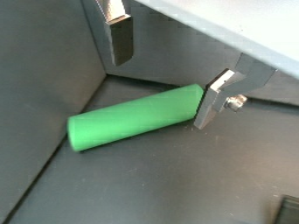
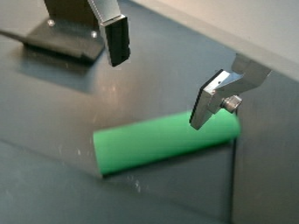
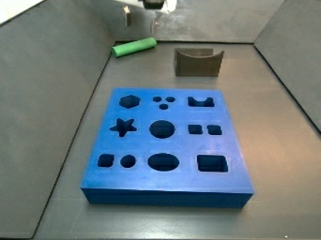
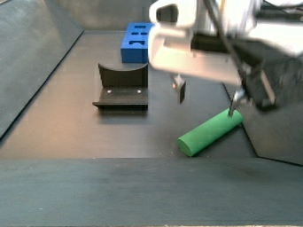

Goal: Pick up the oval object. Move up. Place the oval object on the fixture. Regrasp the oval object. Move to above the board. Insert the oval object.
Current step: Pick up the oval object.

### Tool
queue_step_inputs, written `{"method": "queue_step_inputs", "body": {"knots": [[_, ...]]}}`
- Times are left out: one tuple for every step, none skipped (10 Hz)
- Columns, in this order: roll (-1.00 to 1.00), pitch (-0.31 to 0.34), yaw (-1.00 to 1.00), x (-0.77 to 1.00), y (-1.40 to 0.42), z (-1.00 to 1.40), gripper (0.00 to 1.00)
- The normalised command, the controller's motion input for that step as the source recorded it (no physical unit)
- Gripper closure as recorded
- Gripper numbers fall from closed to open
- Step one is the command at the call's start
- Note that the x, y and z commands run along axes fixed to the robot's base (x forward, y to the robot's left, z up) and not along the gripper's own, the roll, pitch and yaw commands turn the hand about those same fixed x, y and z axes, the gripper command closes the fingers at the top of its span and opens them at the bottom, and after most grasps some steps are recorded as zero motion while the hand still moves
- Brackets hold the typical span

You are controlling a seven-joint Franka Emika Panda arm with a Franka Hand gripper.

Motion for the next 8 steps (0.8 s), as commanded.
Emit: {"method": "queue_step_inputs", "body": {"knots": [[-0.20,-0.164,-0.31,0.00,0.19,-0.62,0.00],[-0.20,-0.180,-0.32,0.00,0.13,-0.60,0.00],[-0.23,-0.181,-0.29,-0.03,0.10,-0.59,0.00],[-0.19,-0.199,-0.20,-0.06,0.00,-0.65,0.00],[-0.19,-0.180,-0.23,-0.12,0.00,-0.66,0.00],[-0.17,-0.194,-0.27,-0.13,-0.05,-0.67,0.00],[-0.16,-0.203,-0.22,-0.09,-0.03,-0.67,0.00],[-0.11,-0.226,-0.16,-0.24,-0.08,-0.70,0.00]]}}
